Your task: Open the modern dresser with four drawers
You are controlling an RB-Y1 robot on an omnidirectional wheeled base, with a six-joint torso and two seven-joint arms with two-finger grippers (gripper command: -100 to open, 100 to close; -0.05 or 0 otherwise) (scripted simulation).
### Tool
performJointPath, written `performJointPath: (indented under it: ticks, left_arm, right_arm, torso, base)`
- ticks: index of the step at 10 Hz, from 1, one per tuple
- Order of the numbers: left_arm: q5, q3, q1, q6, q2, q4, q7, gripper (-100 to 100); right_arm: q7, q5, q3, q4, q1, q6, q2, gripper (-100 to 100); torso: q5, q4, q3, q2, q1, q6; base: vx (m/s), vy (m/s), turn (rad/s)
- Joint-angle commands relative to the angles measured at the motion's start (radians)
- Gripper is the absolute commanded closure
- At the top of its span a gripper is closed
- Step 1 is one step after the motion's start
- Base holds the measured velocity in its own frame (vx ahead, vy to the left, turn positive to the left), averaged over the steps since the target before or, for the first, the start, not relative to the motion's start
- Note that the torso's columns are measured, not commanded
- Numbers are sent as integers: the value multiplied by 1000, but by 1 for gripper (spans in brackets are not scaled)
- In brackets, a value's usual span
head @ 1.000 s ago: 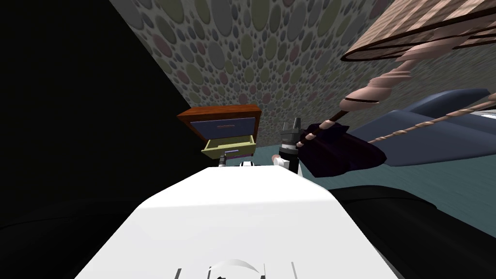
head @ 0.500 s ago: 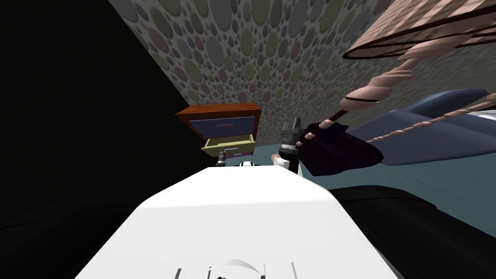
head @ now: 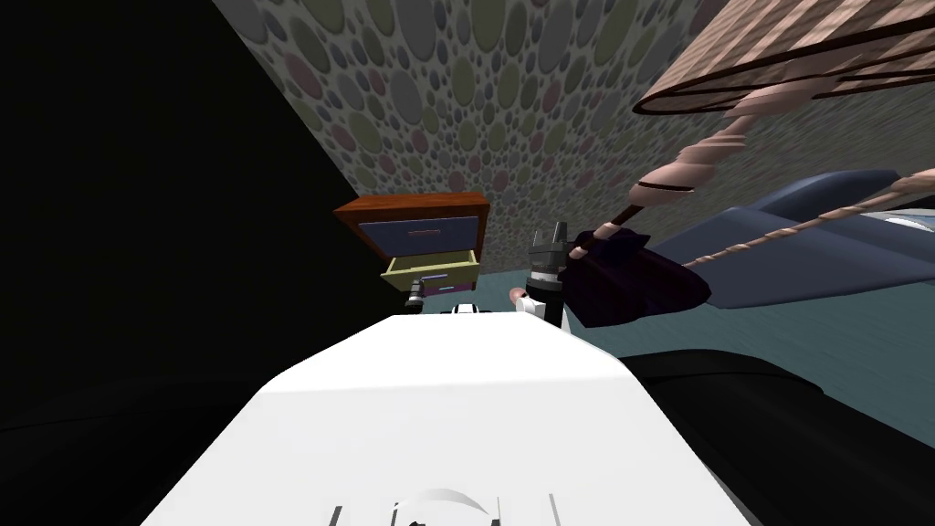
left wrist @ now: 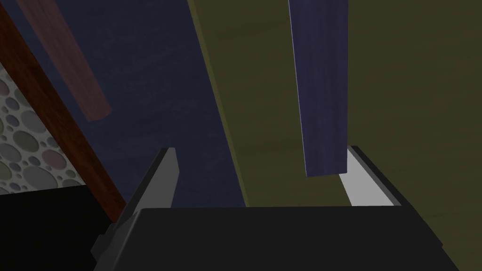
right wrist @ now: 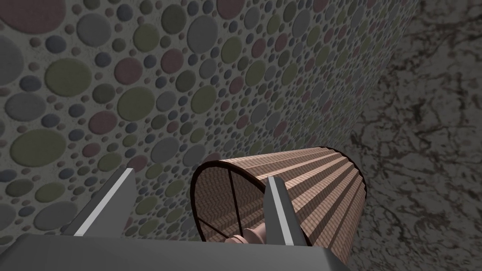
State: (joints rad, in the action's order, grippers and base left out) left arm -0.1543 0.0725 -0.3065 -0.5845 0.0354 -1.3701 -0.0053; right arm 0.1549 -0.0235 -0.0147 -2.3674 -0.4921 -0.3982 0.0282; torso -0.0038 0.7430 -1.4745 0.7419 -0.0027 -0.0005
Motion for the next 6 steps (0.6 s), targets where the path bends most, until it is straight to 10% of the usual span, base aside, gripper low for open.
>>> performJointPath:
  ticks: [1, 6]
  left_arm:
    - [0, 0, 0, 9, 1, -1, 1, 0]
    - [0, 0, -3, 12, 0, 4, 1, 0]
  right_arm:
    - [0, 0, 0, 0, 0, 0, 0, 0]
    - [0, 0, 0, 0, 0, 0, 0, 0]
  torso:
    - [1, -2, 0, -1, 0, 0]
    - [3, -5, -1, -3, 2, 1]
  base:
    - [0, 0, 0]
    - [0, 0, 0]
